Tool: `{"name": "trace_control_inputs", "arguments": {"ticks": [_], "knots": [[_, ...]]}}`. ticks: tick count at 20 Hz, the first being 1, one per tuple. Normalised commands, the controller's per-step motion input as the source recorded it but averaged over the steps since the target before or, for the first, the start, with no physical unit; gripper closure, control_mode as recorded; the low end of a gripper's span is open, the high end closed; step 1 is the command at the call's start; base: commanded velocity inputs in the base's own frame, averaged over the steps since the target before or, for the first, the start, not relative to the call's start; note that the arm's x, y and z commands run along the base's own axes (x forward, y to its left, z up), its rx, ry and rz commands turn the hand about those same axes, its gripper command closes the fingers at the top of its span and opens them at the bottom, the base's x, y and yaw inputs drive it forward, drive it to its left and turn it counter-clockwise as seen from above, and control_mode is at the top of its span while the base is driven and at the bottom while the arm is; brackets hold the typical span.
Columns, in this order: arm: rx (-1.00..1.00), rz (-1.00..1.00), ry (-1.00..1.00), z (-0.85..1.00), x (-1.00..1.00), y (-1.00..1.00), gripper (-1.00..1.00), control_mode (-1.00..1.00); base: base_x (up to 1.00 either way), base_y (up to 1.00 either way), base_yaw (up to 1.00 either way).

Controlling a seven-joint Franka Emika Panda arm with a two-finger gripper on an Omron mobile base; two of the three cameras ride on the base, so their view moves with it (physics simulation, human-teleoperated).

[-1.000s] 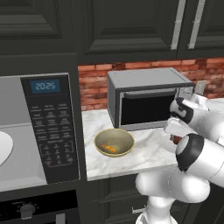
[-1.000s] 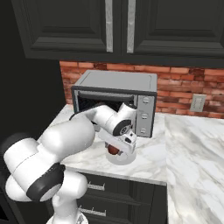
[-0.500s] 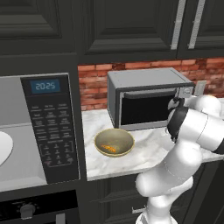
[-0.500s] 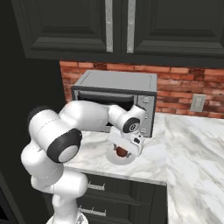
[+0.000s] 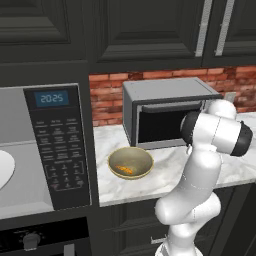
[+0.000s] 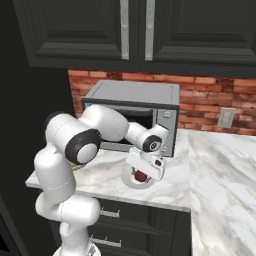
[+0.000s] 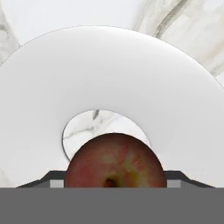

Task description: Remove the apple from the bowl and place it on the small plate. Then place the bowl with only the shrimp in the microwave, close the door, and press the start button to microwave the shrimp.

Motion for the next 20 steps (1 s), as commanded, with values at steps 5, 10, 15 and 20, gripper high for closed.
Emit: {"name": "trace_control_inputs", "arguments": {"ticks": [5, 10, 15, 20], "knots": [[0.00, 0.00, 0.05, -0.23, 0.06, 0.00, 1.00, -1.00, 0.00, 0.00, 0.00], [0.00, 0.00, 0.04, -0.10, 0.00, 0.02, -1.00, -1.00, 0.00, 0.00, 0.00], [-0.02, 0.00, 0.01, 0.02, 0.00, 0.30, -1.00, -1.00, 0.00, 0.00, 0.00], [-0.02, 0.00, -0.01, 0.31, 0.00, 0.09, -1.00, -1.00, 0.00, 0.00, 0.00]]}}
